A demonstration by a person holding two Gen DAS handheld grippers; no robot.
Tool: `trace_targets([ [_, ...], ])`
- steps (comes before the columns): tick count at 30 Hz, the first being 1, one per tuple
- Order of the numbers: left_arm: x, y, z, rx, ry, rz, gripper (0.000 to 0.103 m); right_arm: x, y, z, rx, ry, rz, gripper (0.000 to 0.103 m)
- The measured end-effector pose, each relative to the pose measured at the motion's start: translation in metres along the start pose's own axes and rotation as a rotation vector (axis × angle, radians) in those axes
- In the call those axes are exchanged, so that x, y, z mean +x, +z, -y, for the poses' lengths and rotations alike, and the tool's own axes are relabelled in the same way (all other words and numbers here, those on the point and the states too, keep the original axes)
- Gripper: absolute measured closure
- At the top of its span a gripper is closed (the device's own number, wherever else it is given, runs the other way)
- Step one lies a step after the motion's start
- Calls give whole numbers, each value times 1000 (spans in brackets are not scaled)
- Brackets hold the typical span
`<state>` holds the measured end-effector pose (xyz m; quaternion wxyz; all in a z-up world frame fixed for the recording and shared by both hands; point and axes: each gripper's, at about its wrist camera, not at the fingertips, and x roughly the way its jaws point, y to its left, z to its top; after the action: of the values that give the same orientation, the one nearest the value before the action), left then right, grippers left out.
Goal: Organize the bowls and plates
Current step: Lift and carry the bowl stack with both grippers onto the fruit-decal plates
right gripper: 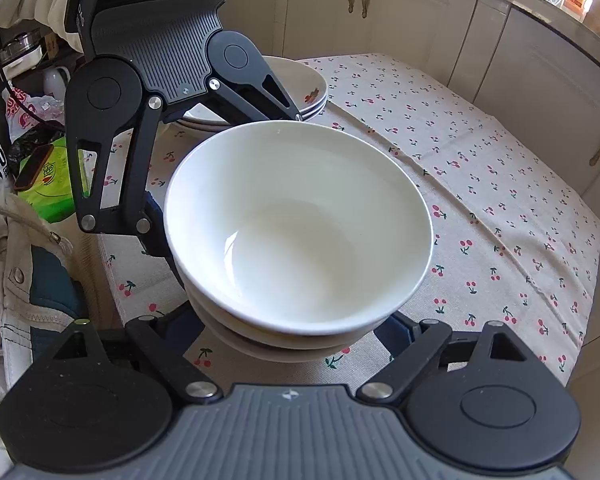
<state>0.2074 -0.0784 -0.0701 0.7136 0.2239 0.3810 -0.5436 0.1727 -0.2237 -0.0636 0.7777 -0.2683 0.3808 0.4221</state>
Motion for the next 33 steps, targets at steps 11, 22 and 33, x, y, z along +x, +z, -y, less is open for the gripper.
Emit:
trace_targets([
  [11,3,2,-4,18,-23,-15,24,2,5,1,5,8,-21,10],
  [22,1,3,-2,17,-9,-24,25,-1,8,-2,-3,-6,-37,10],
  [33,-38,-4,-1,-14,39,10,25,-13,41,-11,-55,10,-26,10],
])
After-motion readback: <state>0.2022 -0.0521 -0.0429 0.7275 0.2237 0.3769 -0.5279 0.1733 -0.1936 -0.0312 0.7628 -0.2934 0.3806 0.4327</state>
